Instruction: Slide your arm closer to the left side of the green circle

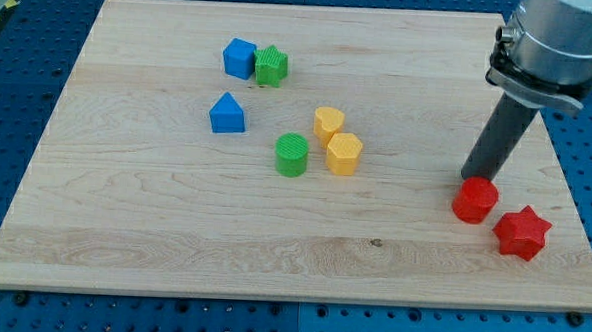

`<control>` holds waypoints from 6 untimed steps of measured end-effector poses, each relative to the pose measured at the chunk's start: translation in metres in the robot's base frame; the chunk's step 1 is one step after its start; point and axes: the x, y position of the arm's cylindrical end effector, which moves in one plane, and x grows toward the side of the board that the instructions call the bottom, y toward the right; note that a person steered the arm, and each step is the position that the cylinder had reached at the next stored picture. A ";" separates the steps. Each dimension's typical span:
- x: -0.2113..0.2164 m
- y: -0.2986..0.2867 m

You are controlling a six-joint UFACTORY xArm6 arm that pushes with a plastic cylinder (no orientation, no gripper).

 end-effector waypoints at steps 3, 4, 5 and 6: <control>0.025 -0.189; 0.016 -0.293; -0.021 -0.307; -0.024 -0.287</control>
